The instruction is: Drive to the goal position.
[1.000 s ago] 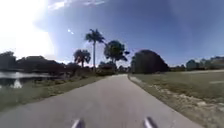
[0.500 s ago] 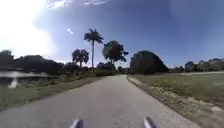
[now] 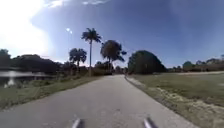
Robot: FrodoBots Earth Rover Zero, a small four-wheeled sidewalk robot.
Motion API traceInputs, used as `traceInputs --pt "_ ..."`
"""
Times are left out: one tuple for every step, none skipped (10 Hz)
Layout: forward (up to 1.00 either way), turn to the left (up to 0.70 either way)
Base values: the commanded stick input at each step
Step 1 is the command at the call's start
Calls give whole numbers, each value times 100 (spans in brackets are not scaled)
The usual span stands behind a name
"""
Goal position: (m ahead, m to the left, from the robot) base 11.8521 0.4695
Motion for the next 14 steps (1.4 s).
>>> traceInputs --pt "70 35" --pt "70 35" --pt "70 35" --pt "70 35" --pt "70 35" --pt "70 3" --pt "70 0" --pt "70 0" --pt "70 0" --pt "70 0" --pt "70 0" --pt "70 0" --pt "70 0" --pt "70 0"
